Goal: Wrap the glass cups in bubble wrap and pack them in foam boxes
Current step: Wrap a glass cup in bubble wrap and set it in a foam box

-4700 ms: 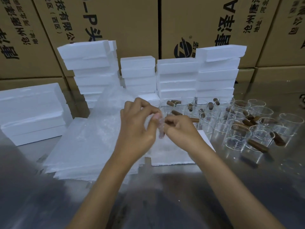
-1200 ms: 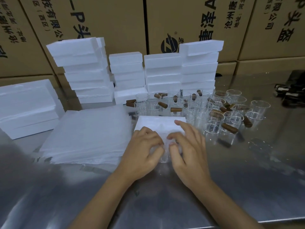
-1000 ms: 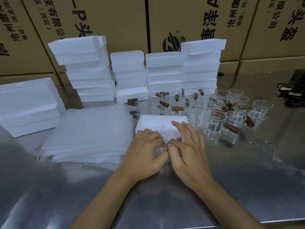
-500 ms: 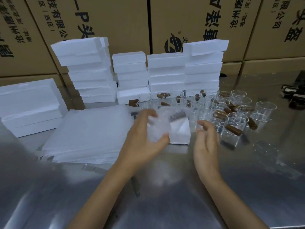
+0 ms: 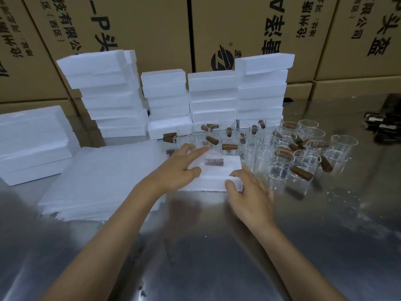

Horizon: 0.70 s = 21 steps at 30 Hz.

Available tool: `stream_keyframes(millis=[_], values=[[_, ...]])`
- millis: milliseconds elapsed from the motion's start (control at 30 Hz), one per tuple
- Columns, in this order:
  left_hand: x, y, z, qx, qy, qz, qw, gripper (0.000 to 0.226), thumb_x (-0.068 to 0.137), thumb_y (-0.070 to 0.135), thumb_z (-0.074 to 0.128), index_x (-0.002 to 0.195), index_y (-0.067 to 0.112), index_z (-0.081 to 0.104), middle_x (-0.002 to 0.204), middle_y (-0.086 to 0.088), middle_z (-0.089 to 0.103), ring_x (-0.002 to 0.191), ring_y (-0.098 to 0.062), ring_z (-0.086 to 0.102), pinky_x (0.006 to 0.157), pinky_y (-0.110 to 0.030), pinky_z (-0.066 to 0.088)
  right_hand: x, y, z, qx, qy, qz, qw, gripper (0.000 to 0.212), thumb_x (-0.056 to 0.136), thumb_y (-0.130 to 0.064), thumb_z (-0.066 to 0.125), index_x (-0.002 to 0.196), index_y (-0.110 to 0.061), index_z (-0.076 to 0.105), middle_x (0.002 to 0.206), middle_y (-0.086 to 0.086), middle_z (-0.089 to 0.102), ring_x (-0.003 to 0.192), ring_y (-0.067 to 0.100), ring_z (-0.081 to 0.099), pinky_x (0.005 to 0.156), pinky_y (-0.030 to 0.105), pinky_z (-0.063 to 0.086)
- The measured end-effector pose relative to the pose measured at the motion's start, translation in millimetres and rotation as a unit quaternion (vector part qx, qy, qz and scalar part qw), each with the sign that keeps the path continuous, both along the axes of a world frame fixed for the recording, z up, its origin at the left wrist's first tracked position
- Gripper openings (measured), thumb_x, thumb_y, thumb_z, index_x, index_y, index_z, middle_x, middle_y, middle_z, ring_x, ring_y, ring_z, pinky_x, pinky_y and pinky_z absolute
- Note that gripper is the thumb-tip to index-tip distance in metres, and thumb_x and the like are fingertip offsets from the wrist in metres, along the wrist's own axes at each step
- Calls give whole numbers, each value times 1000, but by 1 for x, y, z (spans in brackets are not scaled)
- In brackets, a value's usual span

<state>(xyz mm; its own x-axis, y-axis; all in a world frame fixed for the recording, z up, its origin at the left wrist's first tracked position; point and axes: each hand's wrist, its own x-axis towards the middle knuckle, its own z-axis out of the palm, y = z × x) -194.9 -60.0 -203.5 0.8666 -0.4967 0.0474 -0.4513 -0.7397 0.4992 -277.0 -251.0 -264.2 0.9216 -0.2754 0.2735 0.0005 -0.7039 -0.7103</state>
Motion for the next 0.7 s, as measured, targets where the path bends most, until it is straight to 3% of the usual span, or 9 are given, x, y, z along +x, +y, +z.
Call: stream_keyframes(millis=[100,267,400,467,533,633,700], values=[[-2,2,-2,42,-10,15,999,58,101,34,44,153,46,22,148,3,28,140,-19,26,107,-26,22,5,-1,5,20,11,-3,1000,20,81,-49,37,93,-38,49,129,-15,60,115,15,52,94,34,21],[-11,-18,-5,219,-141,81,962,61,103,45,27,159,30,9,152,-11,27,139,-30,22,116,-42,21,11,-3,2,11,1,5,1000,29,77,-52,33,90,-34,52,109,-20,56,109,12,49,88,31,18],[-10,-17,-1,252,-98,75,960,64,102,48,25,159,30,-1,159,-11,17,147,-31,11,120,-46,15,25,-9,7,69,-14,6,998,25,72,-50,45,73,-29,59,119,-22,51,114,6,44,97,32,27],[-7,-14,4,242,-46,60,967,66,101,55,24,158,34,-3,163,-6,10,151,-28,3,122,-46,9,33,-11,13,167,-42,16,985,25,78,-43,51,72,-24,66,125,-18,55,119,6,46,101,34,35],[5,-11,19,179,-30,56,982,65,100,60,27,158,37,6,161,-4,14,150,-25,7,119,-45,12,38,-12,17,249,-81,25,965,19,90,-29,57,76,-21,68,117,-14,61,114,5,53,95,29,42],[50,-1,56,33,-116,105,987,49,103,38,41,150,27,34,148,-13,34,141,-29,25,112,-42,26,44,-12,20,298,-92,31,950,12,94,-25,57,86,-24,66,102,-10,66,94,-3,57,75,12,41],[90,10,79,29,-147,148,978,43,101,24,45,143,20,43,141,-17,41,137,-34,33,110,-42,31,46,-12,19,308,-88,28,947,13,92,-33,55,88,-25,65,95,-11,67,85,-7,56,67,4,39]])
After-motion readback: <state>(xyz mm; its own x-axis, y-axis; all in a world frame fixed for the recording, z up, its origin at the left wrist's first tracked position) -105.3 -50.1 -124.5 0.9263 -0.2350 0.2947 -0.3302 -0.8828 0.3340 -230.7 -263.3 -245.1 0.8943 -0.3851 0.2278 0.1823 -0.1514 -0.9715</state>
